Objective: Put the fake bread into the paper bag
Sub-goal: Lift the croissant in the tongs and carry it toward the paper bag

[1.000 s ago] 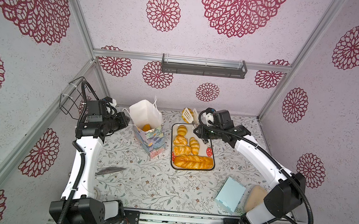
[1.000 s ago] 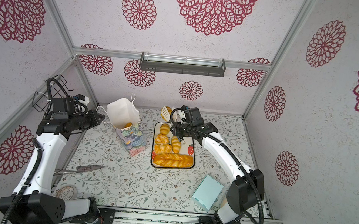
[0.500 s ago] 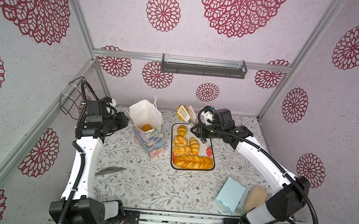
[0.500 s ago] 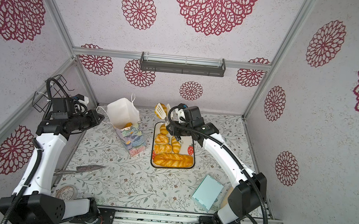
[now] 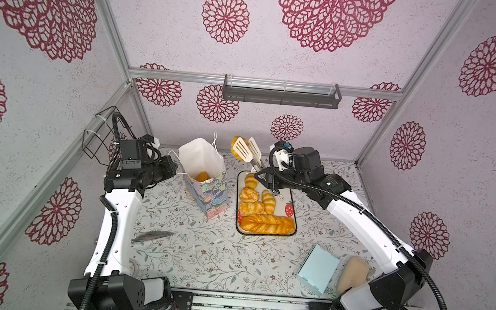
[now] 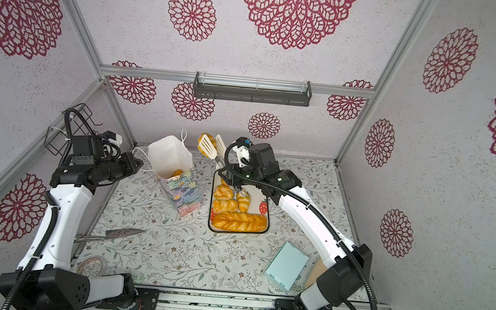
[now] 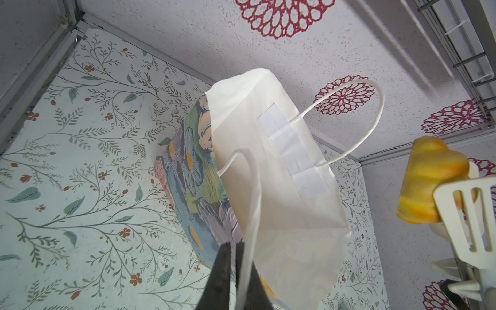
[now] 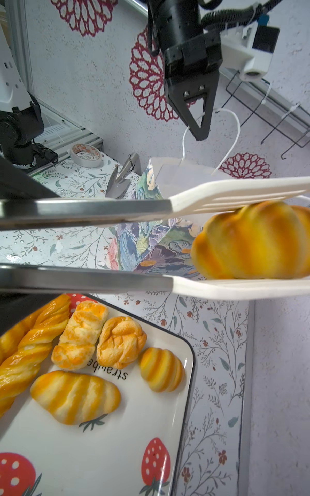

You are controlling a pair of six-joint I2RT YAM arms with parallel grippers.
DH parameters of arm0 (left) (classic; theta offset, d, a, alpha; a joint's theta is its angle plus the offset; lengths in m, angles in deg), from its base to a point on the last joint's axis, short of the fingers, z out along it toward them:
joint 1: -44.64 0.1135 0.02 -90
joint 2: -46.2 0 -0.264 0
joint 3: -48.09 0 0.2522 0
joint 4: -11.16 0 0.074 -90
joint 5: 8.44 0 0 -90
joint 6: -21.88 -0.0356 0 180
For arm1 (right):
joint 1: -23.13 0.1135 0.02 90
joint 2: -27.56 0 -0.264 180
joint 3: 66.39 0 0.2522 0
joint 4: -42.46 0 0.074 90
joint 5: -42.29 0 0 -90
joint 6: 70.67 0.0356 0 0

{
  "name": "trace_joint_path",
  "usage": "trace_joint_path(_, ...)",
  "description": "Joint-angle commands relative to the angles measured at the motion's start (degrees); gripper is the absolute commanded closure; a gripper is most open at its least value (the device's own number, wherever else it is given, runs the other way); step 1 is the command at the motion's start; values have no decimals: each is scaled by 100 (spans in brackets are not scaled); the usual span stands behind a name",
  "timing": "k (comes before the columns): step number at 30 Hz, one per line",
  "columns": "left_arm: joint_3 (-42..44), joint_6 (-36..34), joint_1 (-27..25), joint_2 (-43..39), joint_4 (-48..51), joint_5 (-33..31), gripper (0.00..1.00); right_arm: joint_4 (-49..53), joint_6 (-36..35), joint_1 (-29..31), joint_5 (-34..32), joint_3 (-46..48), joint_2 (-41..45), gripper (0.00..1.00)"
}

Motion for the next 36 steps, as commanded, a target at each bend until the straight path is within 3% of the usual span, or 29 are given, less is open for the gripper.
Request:
trace_joint_path(1, 64, -103, 31, -76, 87, -76, 90, -431, -197, 107, 113, -343, 155, 59)
trace_joint_path(36, 41, -108, 19, -57, 73, -12, 90, -188, -425, 1061, 104, -1218, -824, 58)
